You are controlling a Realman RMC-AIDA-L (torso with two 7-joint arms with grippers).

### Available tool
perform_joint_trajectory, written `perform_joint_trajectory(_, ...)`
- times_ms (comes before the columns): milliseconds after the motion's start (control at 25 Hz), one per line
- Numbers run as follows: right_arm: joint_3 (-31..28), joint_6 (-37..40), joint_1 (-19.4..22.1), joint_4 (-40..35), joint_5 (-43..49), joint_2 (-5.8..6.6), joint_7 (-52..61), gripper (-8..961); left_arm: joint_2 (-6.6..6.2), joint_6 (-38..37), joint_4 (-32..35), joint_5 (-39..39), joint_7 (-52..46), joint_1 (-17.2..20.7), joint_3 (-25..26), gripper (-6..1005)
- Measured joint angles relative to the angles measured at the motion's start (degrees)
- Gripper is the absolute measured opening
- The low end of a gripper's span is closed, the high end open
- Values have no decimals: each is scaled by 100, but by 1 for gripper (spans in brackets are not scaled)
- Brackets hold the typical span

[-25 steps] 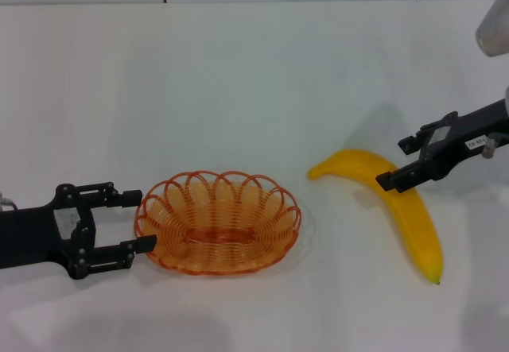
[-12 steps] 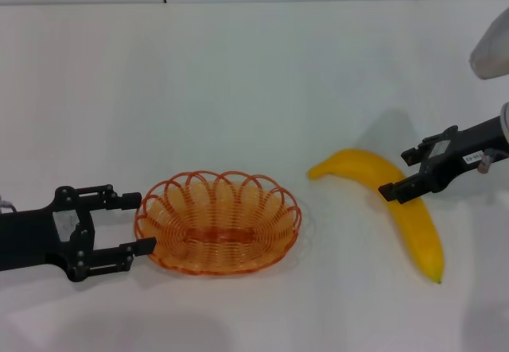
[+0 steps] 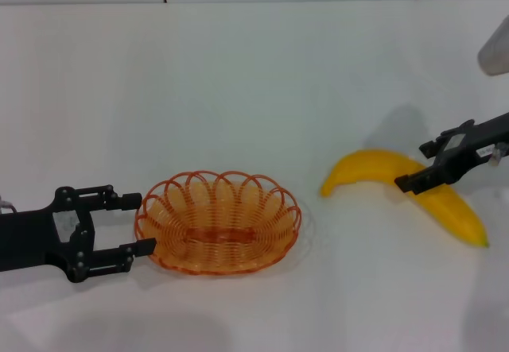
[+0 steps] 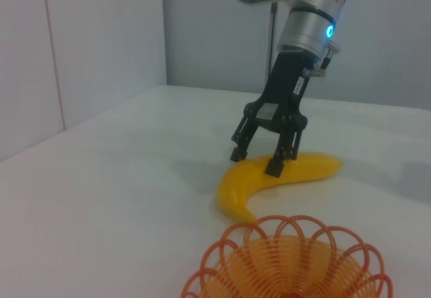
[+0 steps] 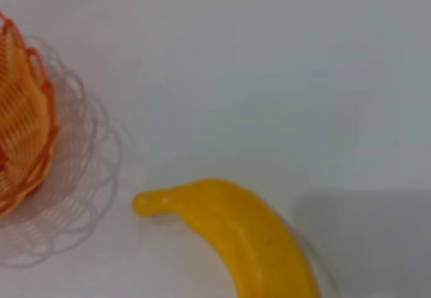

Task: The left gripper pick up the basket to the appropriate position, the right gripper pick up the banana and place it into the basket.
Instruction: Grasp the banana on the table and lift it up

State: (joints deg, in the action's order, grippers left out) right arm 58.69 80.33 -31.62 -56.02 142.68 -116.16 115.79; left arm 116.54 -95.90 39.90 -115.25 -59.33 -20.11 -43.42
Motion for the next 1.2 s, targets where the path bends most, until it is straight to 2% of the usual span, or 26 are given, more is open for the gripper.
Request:
perform_joint_trajectory(200, -219, 49, 0, -38, 64, 10, 1, 891, 0, 0, 0, 3, -5, 12, 0, 678)
perform_joint_trajectory(1000, 139, 213, 13, -29, 41, -5, -35, 802, -5, 2, 0, 34, -26, 10, 0, 679)
perform_joint_trajectory(1080, 126, 218, 18, -44, 20, -7, -28, 625, -6, 2, 0, 34, -26, 19, 0, 679)
perform_joint_trajectory(1200, 117, 220, 18, -46, 28, -6, -26, 566, -8, 1, 0, 37, -26, 23, 0, 679)
